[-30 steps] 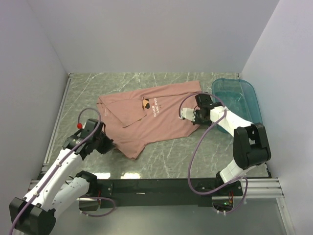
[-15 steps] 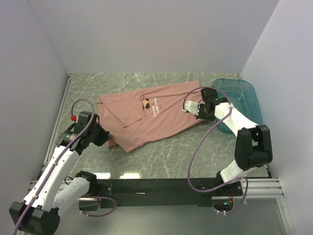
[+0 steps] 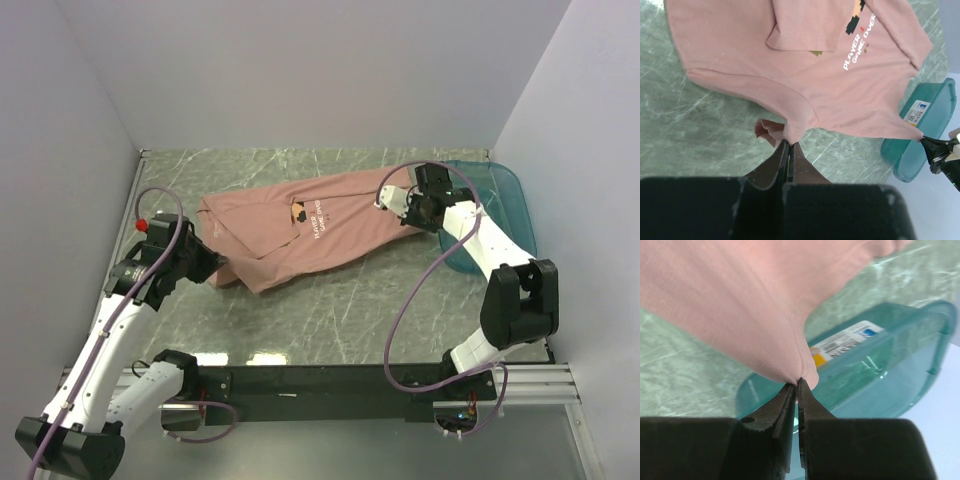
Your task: Fold and stack the t-shirts
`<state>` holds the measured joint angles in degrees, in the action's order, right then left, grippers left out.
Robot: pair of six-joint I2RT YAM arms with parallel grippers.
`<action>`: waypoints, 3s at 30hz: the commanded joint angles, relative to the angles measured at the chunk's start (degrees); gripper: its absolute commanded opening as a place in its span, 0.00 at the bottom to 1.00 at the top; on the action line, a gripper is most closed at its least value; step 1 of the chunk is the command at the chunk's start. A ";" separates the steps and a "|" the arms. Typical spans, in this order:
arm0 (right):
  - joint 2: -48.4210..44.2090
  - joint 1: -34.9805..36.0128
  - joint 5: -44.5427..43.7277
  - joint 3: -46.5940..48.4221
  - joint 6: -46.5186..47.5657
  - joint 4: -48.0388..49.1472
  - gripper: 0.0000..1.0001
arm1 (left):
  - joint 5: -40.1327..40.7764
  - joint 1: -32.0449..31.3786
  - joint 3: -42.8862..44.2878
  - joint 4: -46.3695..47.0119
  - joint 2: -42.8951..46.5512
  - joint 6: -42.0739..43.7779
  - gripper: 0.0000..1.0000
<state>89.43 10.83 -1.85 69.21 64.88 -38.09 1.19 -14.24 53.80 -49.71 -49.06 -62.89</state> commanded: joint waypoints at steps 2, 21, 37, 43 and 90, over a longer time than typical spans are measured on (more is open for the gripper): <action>1.63 -0.28 0.26 4.00 -2.57 2.05 0.10 | 1.00 0.44 3.33 4.01 -0.51 1.98 0.00; 11.46 -0.28 -0.79 13.05 -7.75 6.00 0.10 | 0.13 2.72 8.42 15.87 -12.90 5.32 0.00; 20.43 -0.37 -2.72 19.12 -11.27 10.66 0.10 | -0.75 7.91 14.75 25.28 -27.30 9.36 0.00; 23.33 -0.46 -3.86 21.93 -12.76 11.01 0.10 | -3.39 8.79 18.00 25.90 -32.76 10.86 0.00; 38.01 -0.72 -6.50 35.38 -17.33 10.93 0.10 | -4.71 11.34 21.52 28.18 -40.06 11.65 0.00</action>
<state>127.02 10.61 -7.29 101.27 48.60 -28.62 -3.20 -3.20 72.47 -23.70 -88.90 -52.12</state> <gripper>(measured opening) 0.104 0.012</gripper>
